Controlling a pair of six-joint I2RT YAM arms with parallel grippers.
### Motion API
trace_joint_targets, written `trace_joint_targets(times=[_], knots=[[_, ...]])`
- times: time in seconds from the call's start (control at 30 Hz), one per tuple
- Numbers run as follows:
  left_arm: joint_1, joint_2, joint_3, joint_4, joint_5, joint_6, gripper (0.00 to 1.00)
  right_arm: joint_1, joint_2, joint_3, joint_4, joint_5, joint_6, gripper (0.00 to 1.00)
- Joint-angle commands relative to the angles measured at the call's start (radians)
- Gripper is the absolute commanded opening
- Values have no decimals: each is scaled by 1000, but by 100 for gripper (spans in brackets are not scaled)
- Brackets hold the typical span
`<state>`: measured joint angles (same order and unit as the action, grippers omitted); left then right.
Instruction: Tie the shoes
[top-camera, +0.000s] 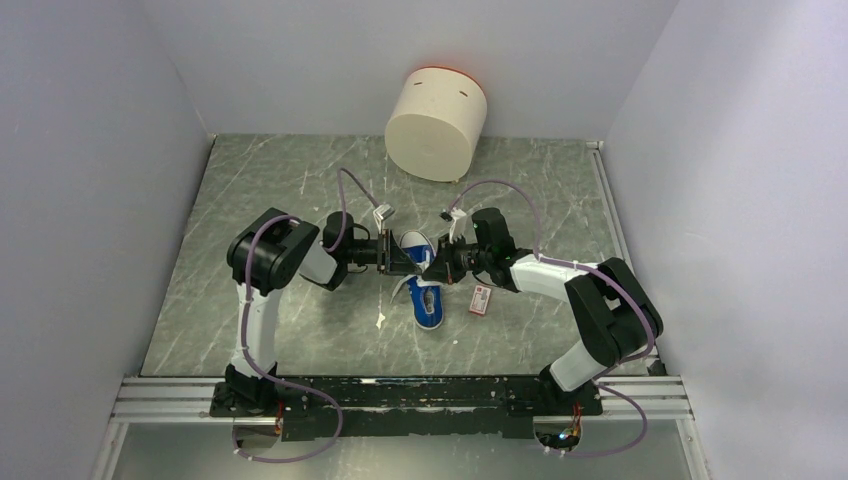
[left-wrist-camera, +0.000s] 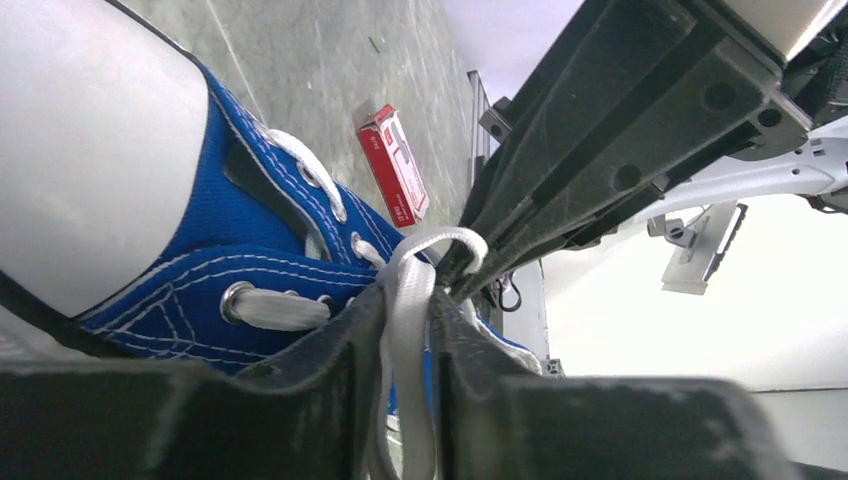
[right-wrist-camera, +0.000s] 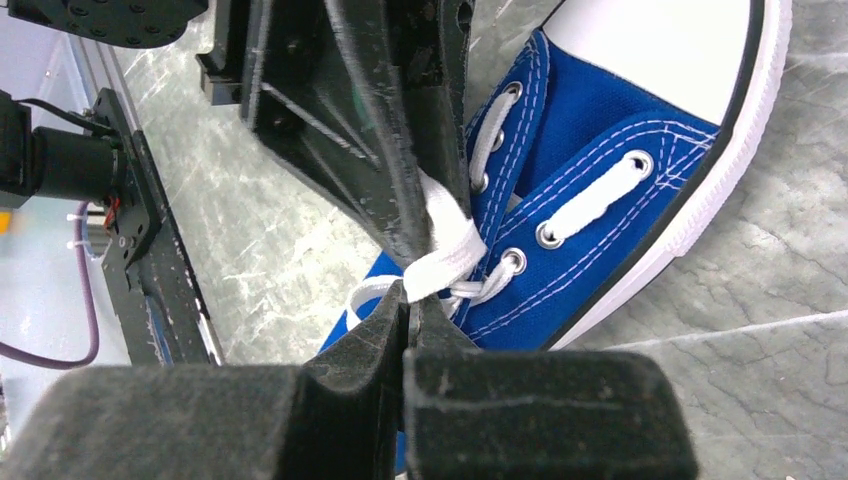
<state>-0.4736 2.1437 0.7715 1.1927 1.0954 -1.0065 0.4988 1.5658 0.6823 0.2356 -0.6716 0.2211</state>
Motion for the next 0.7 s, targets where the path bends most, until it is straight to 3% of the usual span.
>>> trace_joint_targets(times=[0.0,0.1,0.17,0.23,0.33,0.47,0.67], knots=[[-8,17,23,-8,-38,38,20,4,-22,3,28,-31,-5,0],[-11,-1,32,-80,-63,82,12,6,-25,23,-3,-28,-15,5],[-13,-11,41,-124,-73,108,10,5,-35,35,-31,-23,-19,16],[-13,-14,46,-142,-70,121,9,1,-56,35,-57,7,-3,34],[-12,-17,42,-153,-65,131,8,-33,-85,18,-57,30,35,47],[-13,-19,25,-127,-59,117,7,-45,-48,22,-36,-3,46,50],[-13,-24,25,-120,-59,108,6,-82,-24,3,38,-5,134,41]])
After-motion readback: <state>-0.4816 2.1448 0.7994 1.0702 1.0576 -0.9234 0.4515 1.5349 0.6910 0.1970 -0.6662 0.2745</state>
